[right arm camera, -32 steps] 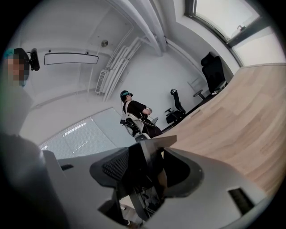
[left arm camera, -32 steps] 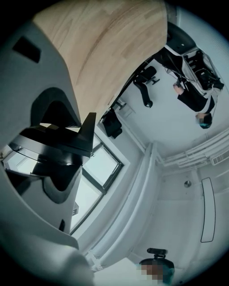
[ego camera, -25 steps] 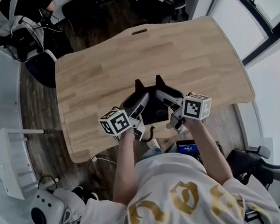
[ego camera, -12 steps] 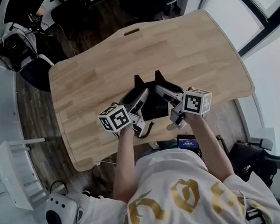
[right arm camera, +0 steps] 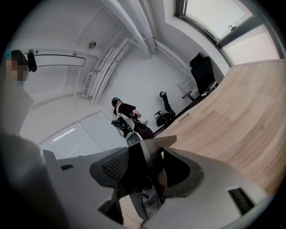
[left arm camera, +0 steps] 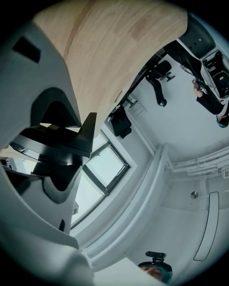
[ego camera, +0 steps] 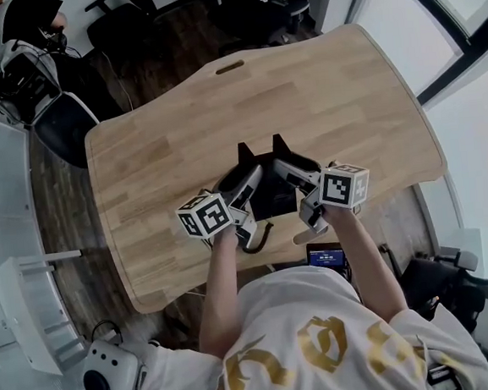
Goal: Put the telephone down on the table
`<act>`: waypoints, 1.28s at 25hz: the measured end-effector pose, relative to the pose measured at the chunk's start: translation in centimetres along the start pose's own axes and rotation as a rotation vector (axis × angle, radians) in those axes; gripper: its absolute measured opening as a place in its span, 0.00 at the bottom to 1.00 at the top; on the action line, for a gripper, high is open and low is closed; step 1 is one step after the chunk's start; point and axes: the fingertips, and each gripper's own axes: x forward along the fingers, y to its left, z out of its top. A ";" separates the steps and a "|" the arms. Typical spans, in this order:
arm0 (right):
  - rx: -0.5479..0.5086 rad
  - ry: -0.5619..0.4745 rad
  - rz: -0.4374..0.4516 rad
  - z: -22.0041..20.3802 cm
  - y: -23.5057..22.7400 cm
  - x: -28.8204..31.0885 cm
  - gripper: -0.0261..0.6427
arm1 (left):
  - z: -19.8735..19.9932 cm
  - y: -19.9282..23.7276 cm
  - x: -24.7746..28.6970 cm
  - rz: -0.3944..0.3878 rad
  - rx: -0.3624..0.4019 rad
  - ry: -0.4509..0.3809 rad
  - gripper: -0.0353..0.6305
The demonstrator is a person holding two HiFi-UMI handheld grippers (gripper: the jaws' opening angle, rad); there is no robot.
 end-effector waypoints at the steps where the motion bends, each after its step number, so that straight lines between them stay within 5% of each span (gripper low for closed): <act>1: 0.005 0.007 -0.002 -0.2 -0.3 0.1 0.37 | -0.3 0.4 0.1 0.005 -0.007 0.004 0.41; 32: 0.065 0.218 -0.068 -3.3 -8.4 5.5 0.37 | -3.4 9.5 3.4 0.083 -0.220 0.017 0.41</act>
